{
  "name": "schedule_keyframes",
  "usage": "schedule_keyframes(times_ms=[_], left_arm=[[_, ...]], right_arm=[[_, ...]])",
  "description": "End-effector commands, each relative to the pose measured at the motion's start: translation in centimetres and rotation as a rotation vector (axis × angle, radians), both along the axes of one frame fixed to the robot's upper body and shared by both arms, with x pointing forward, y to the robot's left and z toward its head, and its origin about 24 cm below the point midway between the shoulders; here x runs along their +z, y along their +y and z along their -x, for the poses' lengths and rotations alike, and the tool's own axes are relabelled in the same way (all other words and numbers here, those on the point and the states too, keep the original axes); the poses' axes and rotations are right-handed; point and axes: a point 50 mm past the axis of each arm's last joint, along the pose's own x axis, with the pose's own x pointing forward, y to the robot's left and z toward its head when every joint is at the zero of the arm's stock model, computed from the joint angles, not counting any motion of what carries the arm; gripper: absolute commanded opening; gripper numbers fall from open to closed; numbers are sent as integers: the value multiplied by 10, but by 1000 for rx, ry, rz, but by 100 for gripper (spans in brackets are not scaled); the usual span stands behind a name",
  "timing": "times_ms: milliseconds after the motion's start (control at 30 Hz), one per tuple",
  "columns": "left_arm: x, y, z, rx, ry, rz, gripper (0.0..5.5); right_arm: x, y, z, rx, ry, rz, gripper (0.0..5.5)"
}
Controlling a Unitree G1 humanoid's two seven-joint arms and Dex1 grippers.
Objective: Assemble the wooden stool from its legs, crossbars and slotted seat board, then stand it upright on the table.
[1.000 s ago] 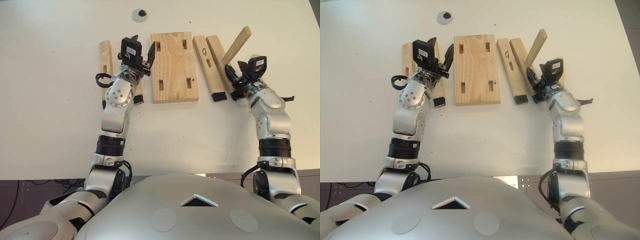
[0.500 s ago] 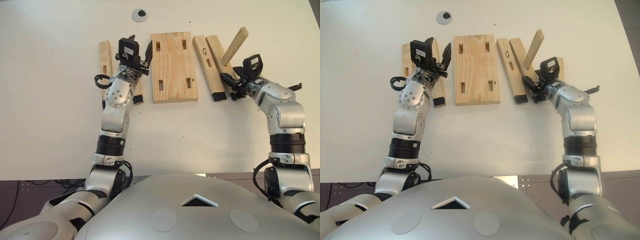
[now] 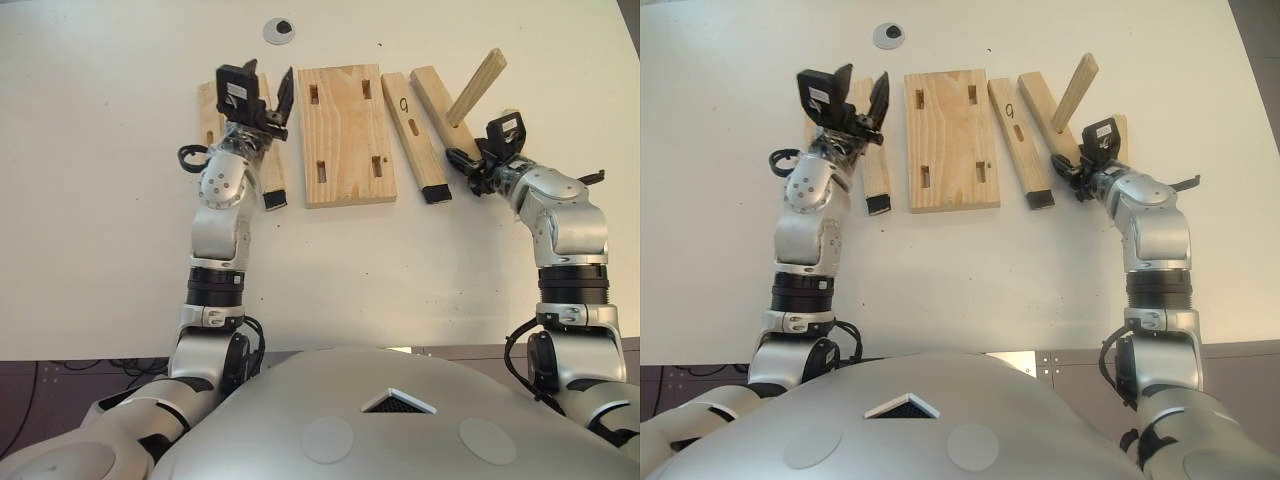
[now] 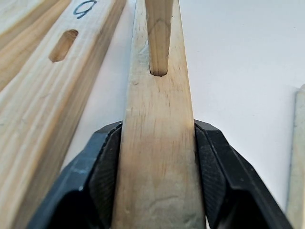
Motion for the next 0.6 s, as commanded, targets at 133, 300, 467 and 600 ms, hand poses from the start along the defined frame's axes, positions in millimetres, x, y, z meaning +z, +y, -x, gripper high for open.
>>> schedule_keyframes(times_ms=[133,300,467,600], left_arm=[[68,7,-1,-378,-128,383,275],[111,-15,8,-712,-190,556,294],[132,-13,12,-804,-231,697,374],[138,-18,18,-877,-229,736,379]], right_arm=[[103,31,-29,305,-309,-331,204],[170,59,-23,657,-402,-637,204],[193,70,-11,836,-364,-716,204],[179,81,3,939,-269,-683,204]])
